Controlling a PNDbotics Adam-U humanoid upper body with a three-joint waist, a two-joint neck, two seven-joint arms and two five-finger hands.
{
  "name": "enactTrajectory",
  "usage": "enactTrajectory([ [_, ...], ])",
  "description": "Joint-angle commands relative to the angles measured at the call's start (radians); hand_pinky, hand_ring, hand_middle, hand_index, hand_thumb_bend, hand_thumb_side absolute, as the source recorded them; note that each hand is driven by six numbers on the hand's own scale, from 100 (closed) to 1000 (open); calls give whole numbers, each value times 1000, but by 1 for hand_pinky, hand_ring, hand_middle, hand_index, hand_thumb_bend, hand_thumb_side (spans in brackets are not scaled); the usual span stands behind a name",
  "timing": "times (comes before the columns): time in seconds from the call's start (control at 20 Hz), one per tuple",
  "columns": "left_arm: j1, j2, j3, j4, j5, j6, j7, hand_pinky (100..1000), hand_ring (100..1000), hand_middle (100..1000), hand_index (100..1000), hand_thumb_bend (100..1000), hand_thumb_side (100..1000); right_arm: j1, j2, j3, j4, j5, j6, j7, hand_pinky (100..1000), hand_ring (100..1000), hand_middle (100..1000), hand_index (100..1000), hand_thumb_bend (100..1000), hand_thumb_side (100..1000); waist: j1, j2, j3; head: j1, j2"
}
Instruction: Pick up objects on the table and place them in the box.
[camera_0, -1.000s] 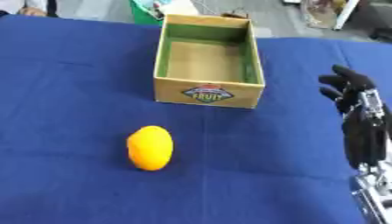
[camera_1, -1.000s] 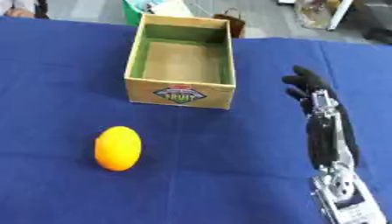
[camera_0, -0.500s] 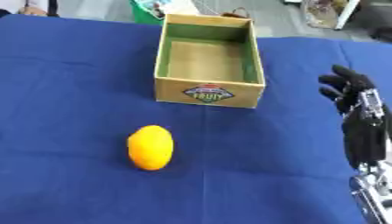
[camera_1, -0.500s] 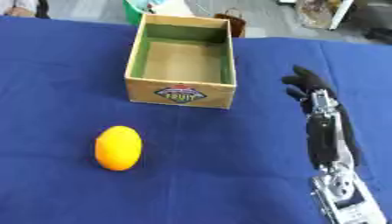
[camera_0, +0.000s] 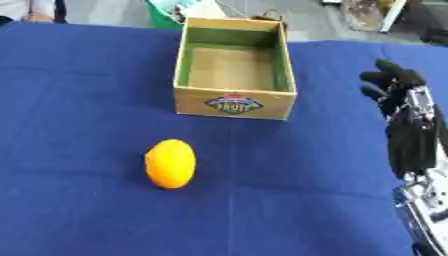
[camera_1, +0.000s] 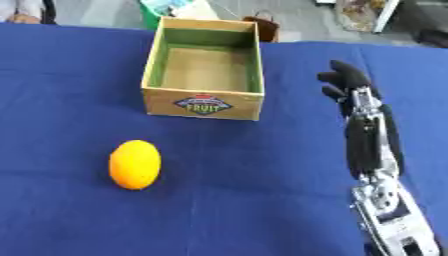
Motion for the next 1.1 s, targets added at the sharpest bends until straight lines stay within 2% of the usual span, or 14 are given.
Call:
enactTrajectory([
  [0.05, -31, 98, -27, 2, -47, -28, -40, 490, 443, 544, 628, 100, 620, -5, -13, -5, -20, -6, -1, 0, 863, 875, 690, 866, 100, 1000, 8, -16, 0, -18, -7],
  [0.25, -76, 190, -47, 37, -104, -81, -84, 503, 476, 566, 680, 100, 579, -2, -14, -5, -20, -4, 1, -2, 863, 876, 690, 866, 100, 1000, 7, -15, 0, -21, -2],
  [0.45, -130, 284, -83, 86, -162, -116, -121, 511, 500, 588, 727, 100, 583, -1, -14, -1, -20, -4, 4, 0, 863, 876, 690, 866, 100, 1000, 5, -15, 1, -18, 13],
  [0.6, -178, 337, -127, 122, -206, -126, -162, 522, 520, 606, 765, 100, 598, 0, -14, 0, -20, -4, 5, 2, 863, 877, 690, 866, 100, 1000, 2, -16, -1, -14, 13],
  [0.85, -272, 360, -212, 148, -281, -123, -236, 540, 552, 637, 799, 100, 606, 2, -16, 4, -20, -4, 6, 5, 863, 878, 690, 866, 100, 1000, -3, -18, -3, -11, -1],
  [1.1, -351, 335, -318, 169, -354, -133, -308, 545, 560, 646, 806, 100, 660, 1, -16, 9, -20, -7, 8, 10, 863, 878, 690, 865, 100, 1000, -6, -20, -7, -4, -15],
])
